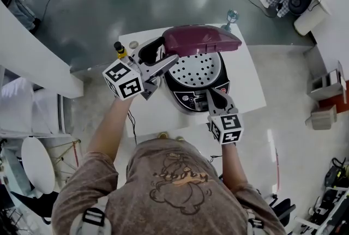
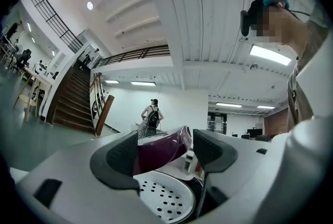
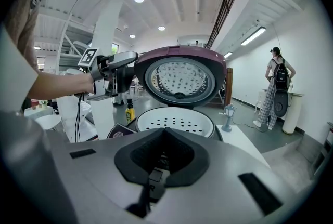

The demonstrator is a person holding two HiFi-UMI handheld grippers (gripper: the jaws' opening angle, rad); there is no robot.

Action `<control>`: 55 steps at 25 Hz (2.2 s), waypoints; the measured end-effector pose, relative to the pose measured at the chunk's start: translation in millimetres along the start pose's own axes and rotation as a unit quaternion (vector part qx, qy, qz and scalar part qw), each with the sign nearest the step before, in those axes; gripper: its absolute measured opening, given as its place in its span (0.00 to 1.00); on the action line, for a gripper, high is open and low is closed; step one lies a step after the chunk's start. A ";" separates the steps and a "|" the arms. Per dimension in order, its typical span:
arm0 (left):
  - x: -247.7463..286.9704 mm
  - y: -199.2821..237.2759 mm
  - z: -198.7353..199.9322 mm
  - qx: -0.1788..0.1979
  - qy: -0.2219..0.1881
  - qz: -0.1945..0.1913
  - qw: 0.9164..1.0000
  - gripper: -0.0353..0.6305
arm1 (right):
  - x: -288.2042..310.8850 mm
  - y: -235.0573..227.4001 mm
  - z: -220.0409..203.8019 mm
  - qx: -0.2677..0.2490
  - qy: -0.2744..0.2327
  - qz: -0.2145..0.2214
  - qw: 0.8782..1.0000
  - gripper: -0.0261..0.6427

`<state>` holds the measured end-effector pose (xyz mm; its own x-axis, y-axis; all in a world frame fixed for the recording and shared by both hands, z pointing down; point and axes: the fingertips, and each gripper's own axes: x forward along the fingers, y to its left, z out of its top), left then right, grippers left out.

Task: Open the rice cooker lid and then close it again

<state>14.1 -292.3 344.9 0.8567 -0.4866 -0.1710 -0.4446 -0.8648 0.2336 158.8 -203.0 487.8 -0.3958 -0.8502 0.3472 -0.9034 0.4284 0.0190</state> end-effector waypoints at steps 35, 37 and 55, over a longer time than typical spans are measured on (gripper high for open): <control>-25.7 -28.5 -75.8 -0.025 0.059 0.002 0.998 0.54 | -5.1 -1.0 2.5 0.020 -0.021 -0.005 1.000 0.05; -25.4 -28.3 -79.8 -0.029 0.060 0.003 0.998 0.54 | -6.5 -1.5 5.5 0.021 -0.023 -0.003 1.000 0.05; -26.2 -28.6 -86.5 -0.032 0.064 0.009 0.997 0.54 | -4.8 -25.9 69.3 -0.002 -0.071 -0.011 0.997 0.05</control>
<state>27.0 -244.1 425.4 0.8771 -0.4783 -0.0447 -0.4453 -0.8445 0.2975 172.7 -231.2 420.6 -0.3962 -0.8939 0.2097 -0.9113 0.4107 0.0289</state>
